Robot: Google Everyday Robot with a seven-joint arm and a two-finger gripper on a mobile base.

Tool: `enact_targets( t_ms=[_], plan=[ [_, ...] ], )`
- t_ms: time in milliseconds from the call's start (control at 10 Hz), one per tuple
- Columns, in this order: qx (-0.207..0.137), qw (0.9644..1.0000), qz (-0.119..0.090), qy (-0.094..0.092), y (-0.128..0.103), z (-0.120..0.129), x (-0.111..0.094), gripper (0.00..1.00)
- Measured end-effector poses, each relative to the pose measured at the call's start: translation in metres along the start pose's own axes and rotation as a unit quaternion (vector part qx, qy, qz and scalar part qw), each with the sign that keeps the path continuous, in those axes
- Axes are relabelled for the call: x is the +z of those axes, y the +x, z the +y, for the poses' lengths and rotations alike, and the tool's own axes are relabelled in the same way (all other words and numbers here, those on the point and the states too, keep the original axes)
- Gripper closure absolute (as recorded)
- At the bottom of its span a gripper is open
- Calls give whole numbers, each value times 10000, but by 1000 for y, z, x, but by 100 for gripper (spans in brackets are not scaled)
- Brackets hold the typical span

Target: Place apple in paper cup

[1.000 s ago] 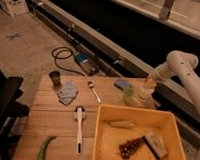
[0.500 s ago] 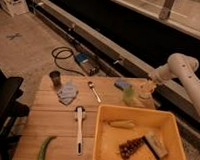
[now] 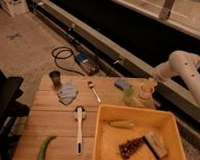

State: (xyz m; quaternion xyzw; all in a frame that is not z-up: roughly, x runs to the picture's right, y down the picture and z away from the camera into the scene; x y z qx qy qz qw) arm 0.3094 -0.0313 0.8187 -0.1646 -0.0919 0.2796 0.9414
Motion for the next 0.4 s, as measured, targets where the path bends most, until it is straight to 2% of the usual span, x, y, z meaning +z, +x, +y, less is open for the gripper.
enact_targets(
  t_ms=[300, 400],
  plan=[
    [39, 9983, -48, 576, -10, -7, -62, 29],
    [53, 9977, -44, 667, -10, -7, -71, 29]
  ],
)
